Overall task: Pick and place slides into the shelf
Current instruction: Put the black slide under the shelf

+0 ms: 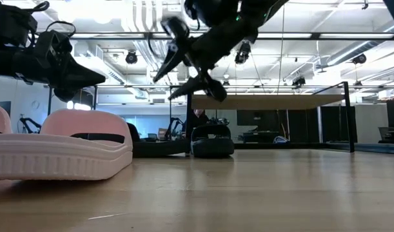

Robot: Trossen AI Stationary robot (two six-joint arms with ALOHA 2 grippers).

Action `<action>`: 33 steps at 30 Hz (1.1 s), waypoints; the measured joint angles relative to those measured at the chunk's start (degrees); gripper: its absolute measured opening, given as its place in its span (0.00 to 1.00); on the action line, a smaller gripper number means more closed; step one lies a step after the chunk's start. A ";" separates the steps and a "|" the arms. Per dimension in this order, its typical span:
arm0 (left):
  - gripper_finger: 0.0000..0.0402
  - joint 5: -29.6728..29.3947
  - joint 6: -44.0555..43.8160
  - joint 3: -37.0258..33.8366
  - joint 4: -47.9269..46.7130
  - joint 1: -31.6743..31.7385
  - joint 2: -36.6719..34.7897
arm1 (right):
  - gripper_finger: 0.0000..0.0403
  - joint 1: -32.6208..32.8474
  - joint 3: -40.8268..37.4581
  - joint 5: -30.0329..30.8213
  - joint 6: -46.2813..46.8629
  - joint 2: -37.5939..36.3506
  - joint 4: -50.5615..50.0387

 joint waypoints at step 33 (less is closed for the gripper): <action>0.00 -8.30 -39.77 0.41 39.28 -0.08 -0.17 | 0.56 -9.06 -0.18 -0.95 -0.48 -7.25 -8.54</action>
